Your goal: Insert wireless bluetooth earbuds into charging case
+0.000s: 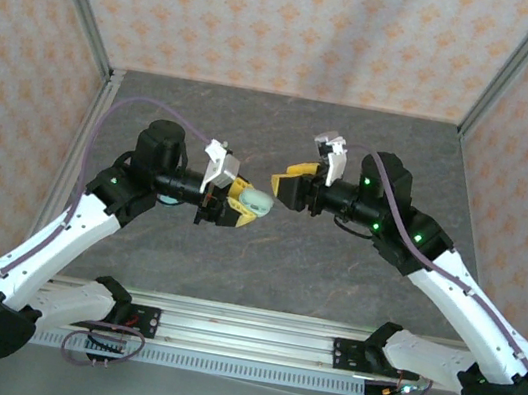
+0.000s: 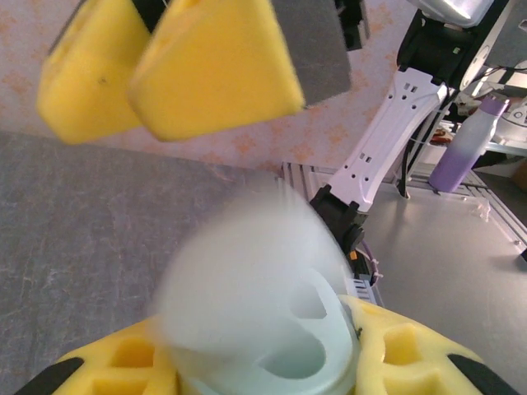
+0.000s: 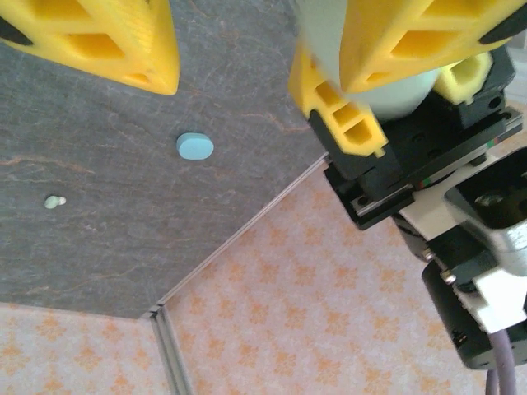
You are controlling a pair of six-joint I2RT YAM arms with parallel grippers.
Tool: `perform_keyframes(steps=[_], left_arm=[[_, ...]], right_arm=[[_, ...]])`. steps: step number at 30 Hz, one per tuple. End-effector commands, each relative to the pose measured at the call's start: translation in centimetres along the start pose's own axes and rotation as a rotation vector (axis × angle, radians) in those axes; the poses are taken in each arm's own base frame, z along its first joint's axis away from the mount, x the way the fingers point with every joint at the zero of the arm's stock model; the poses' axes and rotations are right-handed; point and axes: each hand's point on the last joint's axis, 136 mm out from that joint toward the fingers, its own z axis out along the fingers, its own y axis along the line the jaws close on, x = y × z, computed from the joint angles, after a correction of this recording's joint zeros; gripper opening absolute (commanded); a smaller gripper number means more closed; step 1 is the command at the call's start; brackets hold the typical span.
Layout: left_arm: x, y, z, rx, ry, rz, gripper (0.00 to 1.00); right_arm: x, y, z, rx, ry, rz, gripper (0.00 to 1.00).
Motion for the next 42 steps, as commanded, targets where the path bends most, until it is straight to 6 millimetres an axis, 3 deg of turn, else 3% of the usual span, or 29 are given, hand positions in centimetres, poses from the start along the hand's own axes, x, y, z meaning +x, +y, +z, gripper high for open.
perform_keyframes(steps=[1, 7, 13, 19, 31, 42], left_arm=[[-0.9, -1.0, 0.0, 0.049, -0.022, 0.051, 0.05], [-0.8, -0.6, 0.1, 0.046, -0.019, 0.045, 0.05], [-1.0, -0.5, 0.0, 0.045, -0.022, 0.037, 0.05], [-1.3, -0.6, 0.0, 0.05, -0.031, 0.034, 0.05], [-1.5, -0.8, 0.0, 0.066, -0.026, 0.033, 0.06], [-1.3, -1.2, -0.1, 0.087, -0.008, 0.038, 0.05]], right_arm=[[-1.9, 0.2, -1.2, 0.017, -0.085, -0.004, 0.55], [-1.7, 1.3, -1.8, -0.034, -0.069, -0.027, 0.57], [1.7, 3.5, -1.7, -0.185, 0.037, -0.146, 0.7], [4.5, 3.8, -1.1, -0.193, 0.127, -0.245, 0.75], [5.2, 3.3, 0.3, -0.181, 0.191, -0.339, 0.78], [3.6, 3.0, 0.5, -0.137, 0.135, -0.342, 0.69]])
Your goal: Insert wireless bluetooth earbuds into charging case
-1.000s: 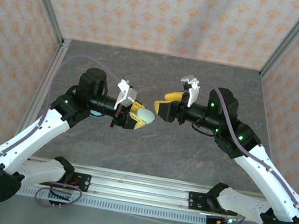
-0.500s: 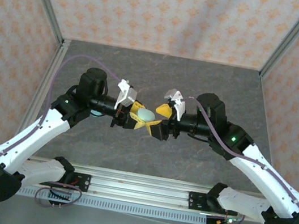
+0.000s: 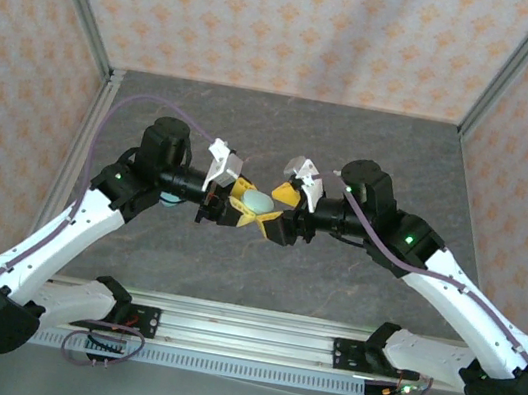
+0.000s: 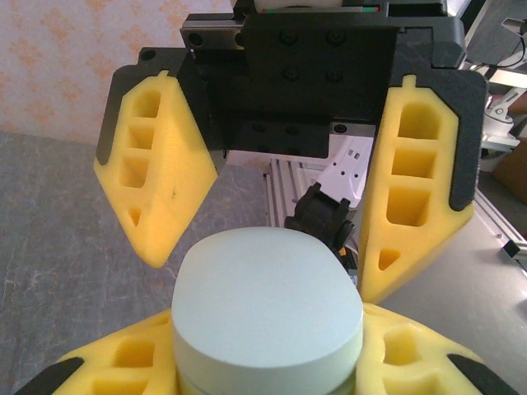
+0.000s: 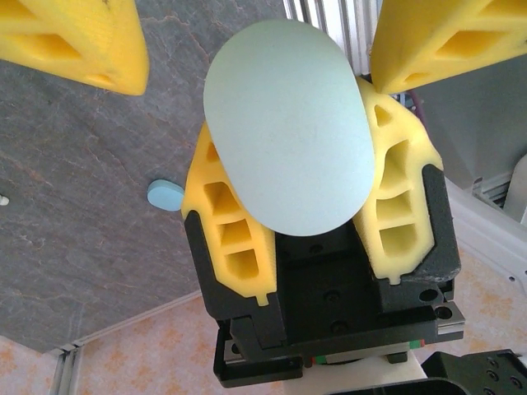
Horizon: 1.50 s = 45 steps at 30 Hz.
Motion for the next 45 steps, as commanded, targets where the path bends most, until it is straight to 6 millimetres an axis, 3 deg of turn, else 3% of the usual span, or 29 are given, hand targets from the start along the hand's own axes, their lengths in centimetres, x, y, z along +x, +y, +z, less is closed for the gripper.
perform_keyframes(steps=[1, 11, 35, 45], left_arm=[[-1.3, -1.4, -0.3, 0.053, -0.017, 0.046, 0.06], [-1.3, -1.7, -0.5, 0.064, -0.008, 0.052, 0.06], [-1.4, -1.9, -0.6, 0.067, 0.0, 0.051, 0.06], [-1.5, -1.9, -0.6, 0.071, 0.001, 0.047, 0.06]], right_arm=[[-1.9, -0.5, -0.5, 0.047, -0.058, -0.035, 0.68], [-3.1, -0.3, -1.1, 0.048, -0.104, -0.029, 0.61], [-3.8, -0.2, -1.7, 0.035, -0.124, -0.012, 0.6], [-3.9, -0.9, -0.6, 0.07, -0.103, -0.078, 0.34]])
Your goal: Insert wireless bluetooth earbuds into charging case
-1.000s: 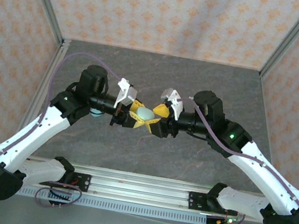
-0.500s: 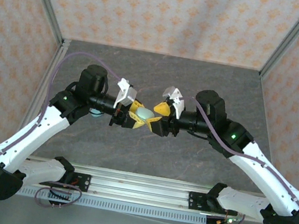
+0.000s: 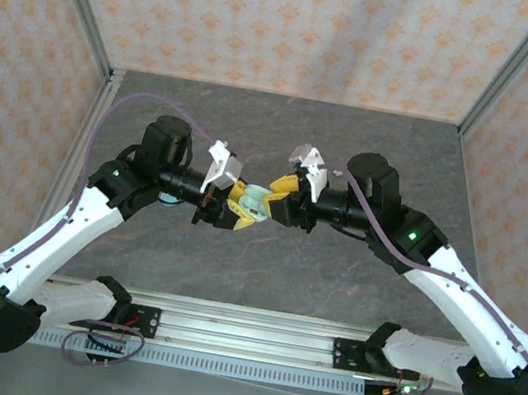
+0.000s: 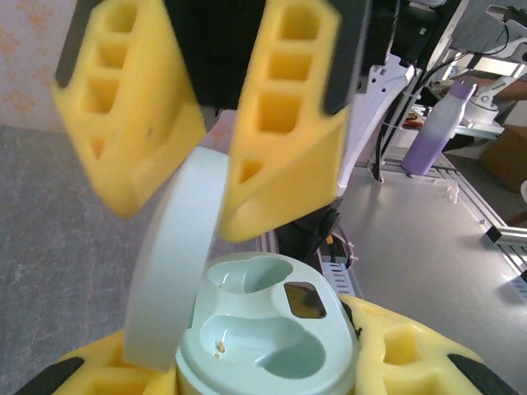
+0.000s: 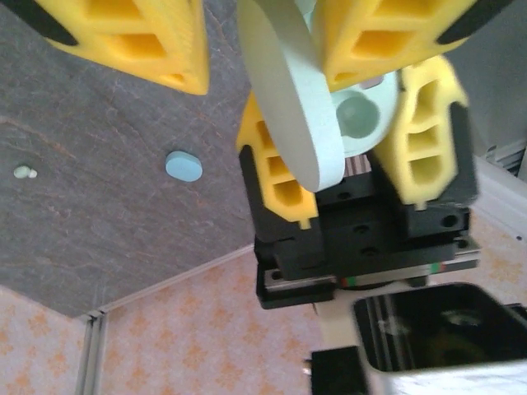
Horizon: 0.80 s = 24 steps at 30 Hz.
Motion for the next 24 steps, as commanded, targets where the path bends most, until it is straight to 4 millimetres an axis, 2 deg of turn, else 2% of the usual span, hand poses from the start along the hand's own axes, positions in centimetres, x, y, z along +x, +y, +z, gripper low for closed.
perform_keyframes(steps=[1, 11, 14, 20, 24], left_arm=[[-1.6, -1.1, -0.3, 0.041, -0.026, 0.05, 0.07], [-1.5, -0.4, -0.2, 0.007, -0.014, 0.048, 0.08], [-1.3, 0.3, -0.3, -0.04, -0.002, 0.045, 0.25], [-1.2, 0.7, -0.4, -0.073, 0.002, 0.043, 0.3], [-1.1, 1.4, -0.6, -0.129, 0.003, 0.04, 0.39]], right_arm=[[-1.6, 0.0, -0.1, 0.027, -0.045, -0.091, 0.33], [-1.0, 0.8, 0.0, 0.004, -0.01, -0.181, 0.17], [-1.1, 1.2, -0.2, -0.006, -0.008, -0.188, 0.13], [-1.1, 1.3, -0.4, -0.013, 0.016, -0.188, 0.09], [-1.3, 1.3, -0.6, -0.004, 0.022, -0.203, 0.06]])
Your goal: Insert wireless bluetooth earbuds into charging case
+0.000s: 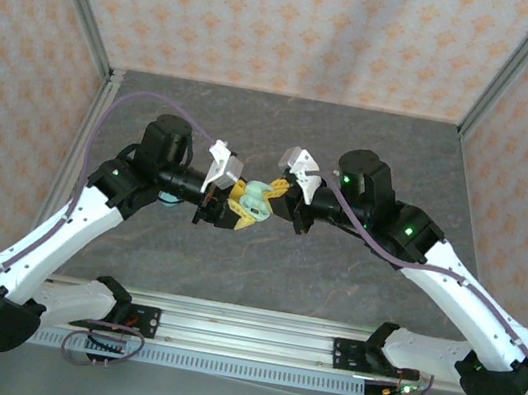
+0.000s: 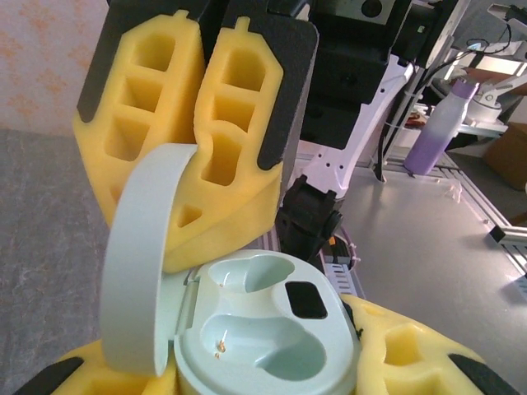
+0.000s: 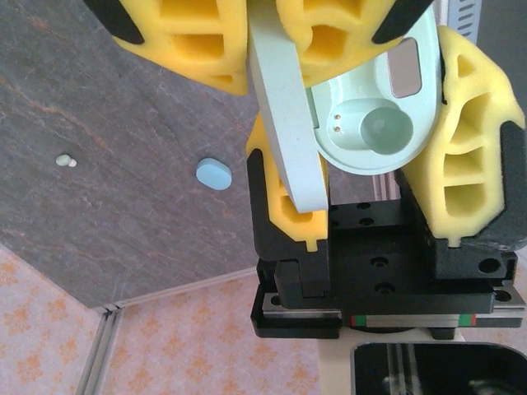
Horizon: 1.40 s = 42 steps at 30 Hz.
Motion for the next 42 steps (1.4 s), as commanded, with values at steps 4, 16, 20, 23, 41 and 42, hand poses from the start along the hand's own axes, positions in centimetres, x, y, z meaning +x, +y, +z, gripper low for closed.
perform_keyframes(steps=[4, 16, 20, 23, 41, 42], left_arm=[[-0.6, 2.4, -1.2, -0.22, -0.008, 0.023, 0.53], [-0.3, 2.2, -1.4, -0.234, -0.055, 0.004, 0.77], [-0.7, 1.9, -1.3, -0.223, -0.088, 0.011, 0.78], [-0.5, 1.7, -1.1, -0.217, -0.093, 0.007, 0.79], [-0.2, 0.6, 0.4, -0.167, -0.091, 0.045, 0.73], [-0.1, 0.5, 0.5, -0.161, -0.087, 0.043, 0.72]], right_arm=[[-1.5, 0.8, -1.4, -0.006, -0.016, -0.064, 0.03], [-1.0, 0.7, -1.1, -0.01, 0.017, -0.1, 0.02], [-1.0, 0.3, -1.0, 0.015, 0.021, -0.09, 0.02], [-1.0, -0.2, -1.1, 0.043, 0.026, -0.084, 0.01], [-0.6, -0.6, -0.7, 0.059, 0.05, -0.051, 0.01], [-0.7, -0.6, -0.7, 0.058, 0.047, -0.051, 0.01]])
